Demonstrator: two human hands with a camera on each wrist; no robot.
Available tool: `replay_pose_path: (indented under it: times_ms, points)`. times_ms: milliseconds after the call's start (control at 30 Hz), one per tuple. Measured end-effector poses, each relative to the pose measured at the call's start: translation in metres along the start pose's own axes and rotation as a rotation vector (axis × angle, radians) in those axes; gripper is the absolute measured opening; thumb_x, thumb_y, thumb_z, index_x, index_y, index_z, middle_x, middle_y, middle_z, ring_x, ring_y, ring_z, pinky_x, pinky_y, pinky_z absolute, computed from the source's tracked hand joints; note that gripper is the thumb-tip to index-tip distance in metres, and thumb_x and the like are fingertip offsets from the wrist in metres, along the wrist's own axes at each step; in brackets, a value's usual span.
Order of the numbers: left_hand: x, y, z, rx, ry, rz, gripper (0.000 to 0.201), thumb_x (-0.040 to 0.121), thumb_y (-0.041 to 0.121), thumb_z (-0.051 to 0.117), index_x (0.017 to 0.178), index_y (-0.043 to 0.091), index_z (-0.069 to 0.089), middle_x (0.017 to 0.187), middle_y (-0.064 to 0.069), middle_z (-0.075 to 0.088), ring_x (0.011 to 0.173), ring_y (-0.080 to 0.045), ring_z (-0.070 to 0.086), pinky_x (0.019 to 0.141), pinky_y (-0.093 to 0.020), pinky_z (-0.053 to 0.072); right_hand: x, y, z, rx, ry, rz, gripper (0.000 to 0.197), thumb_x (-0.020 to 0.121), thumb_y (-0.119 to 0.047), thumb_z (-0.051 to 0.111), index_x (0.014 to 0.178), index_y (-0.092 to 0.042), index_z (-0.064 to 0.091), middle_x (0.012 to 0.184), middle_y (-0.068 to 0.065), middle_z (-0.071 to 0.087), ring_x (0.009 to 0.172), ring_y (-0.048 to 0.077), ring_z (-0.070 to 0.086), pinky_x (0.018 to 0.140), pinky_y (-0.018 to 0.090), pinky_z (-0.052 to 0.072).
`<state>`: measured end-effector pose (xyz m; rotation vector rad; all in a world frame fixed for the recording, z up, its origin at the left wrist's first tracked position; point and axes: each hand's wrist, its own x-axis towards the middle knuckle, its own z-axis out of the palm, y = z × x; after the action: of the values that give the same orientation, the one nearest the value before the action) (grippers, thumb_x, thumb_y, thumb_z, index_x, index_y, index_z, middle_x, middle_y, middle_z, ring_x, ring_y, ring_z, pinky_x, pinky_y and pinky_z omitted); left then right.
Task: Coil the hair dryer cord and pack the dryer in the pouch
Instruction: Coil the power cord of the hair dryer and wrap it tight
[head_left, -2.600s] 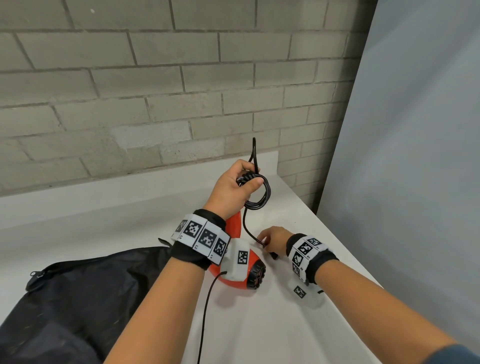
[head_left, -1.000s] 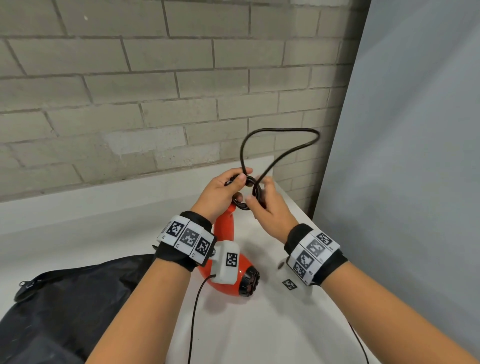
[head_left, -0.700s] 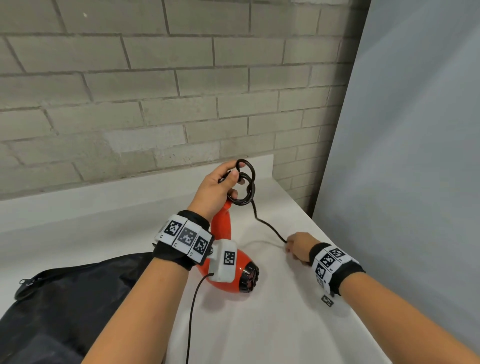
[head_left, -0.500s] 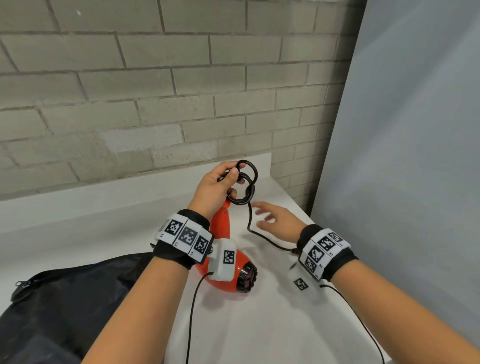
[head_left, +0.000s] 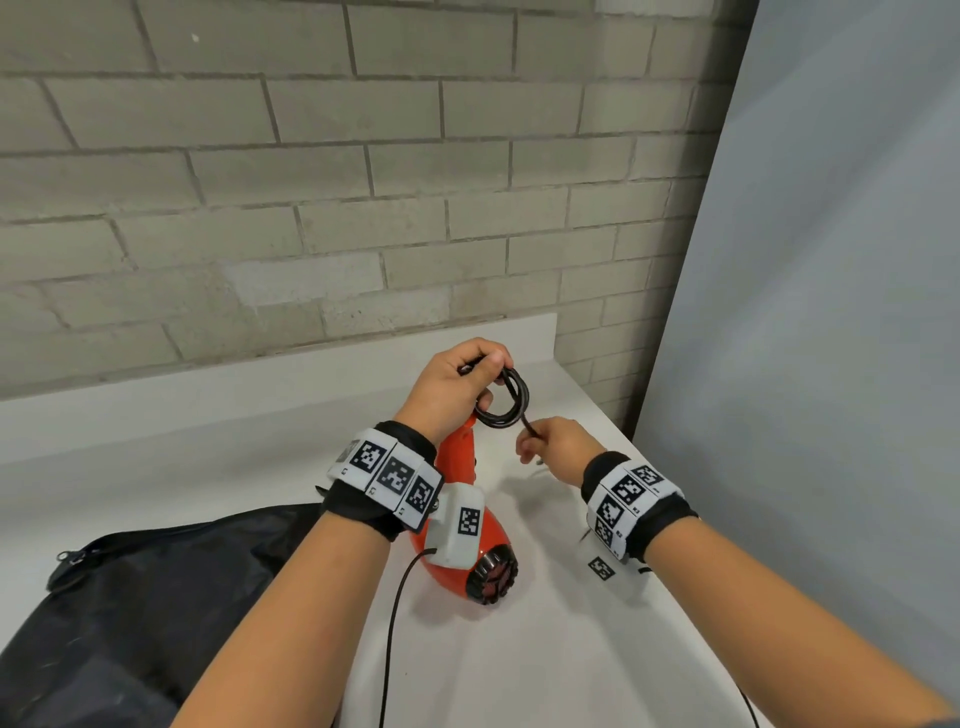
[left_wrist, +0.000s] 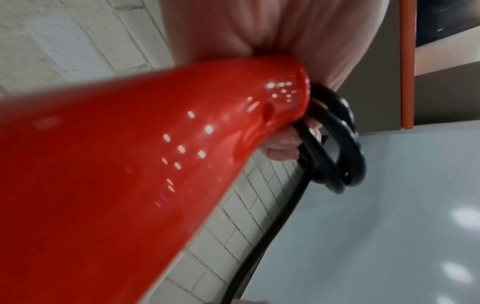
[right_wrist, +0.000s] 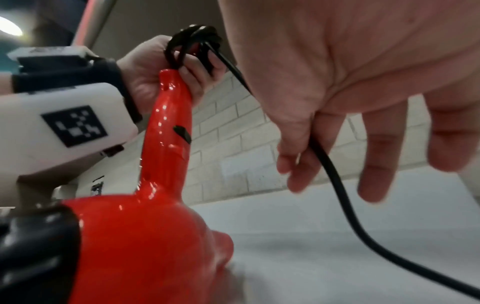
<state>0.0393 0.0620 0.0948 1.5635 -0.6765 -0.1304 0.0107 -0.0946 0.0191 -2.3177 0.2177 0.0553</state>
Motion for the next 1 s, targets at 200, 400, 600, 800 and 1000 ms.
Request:
replay_pose_path:
  times_ms: [200,400,600,800,1000]
  points:
    - [0.001,0.0,0.0,0.016,0.023,0.033,0.022,0.092,0.009,0.047,0.075,0.019,0.056,0.071,0.002,0.051,0.039,0.0,0.044,0.041,-0.011,0.036,-0.022,-0.04,-0.012,0.297,-0.043,-0.265,0.023,0.094,-0.007,0.044,0.081,-0.016,0.06,0.076,0.0,0.058,0.071,0.012,0.053,0.077,0.028,0.045]
    - [-0.005,0.001,0.002,-0.001,0.052,0.03,0.018,0.088,0.012,0.055,0.072,0.019,0.058,0.066,0.003,0.053,0.039,-0.002,0.045,0.043,-0.012,0.039,-0.018,-0.049,-0.04,0.064,-0.059,-0.322,0.025,0.094,-0.007,0.043,0.076,-0.02,0.056,0.074,0.004,0.052,0.072,0.014,0.045,0.073,0.029,0.038]
    - [-0.006,0.001,-0.006,0.087,-0.021,0.006,0.016,0.087,0.013,0.058,0.099,0.022,0.061,0.067,0.005,0.055,0.043,0.0,0.048,0.05,-0.013,0.042,-0.025,-0.063,-0.067,-0.084,-0.042,-0.338,0.021,0.096,-0.013,0.041,0.096,-0.011,0.062,0.081,-0.01,0.053,0.086,0.011,0.048,0.078,0.014,0.037]
    - [-0.006,0.008,-0.005,0.187,-0.117,-0.009,0.03,0.087,0.015,0.057,0.115,0.027,0.06,0.062,0.006,0.053,0.048,-0.003,0.051,0.054,-0.013,0.043,-0.026,-0.072,-0.065,-0.232,0.272,-0.42,0.024,0.094,-0.013,0.044,0.101,-0.001,0.064,0.089,0.005,0.048,0.086,0.015,0.044,0.072,0.02,0.029]
    - [-0.001,0.011,-0.004,0.271,-0.161,-0.083,0.021,0.088,0.017,0.056,0.108,0.019,0.062,0.086,0.002,0.065,0.046,0.002,0.055,0.054,-0.013,0.047,-0.031,-0.079,-0.063,-0.324,0.402,-0.514,0.022,0.094,-0.013,0.044,0.097,-0.006,0.064,0.088,0.003,0.047,0.093,0.018,0.042,0.086,0.033,0.036]
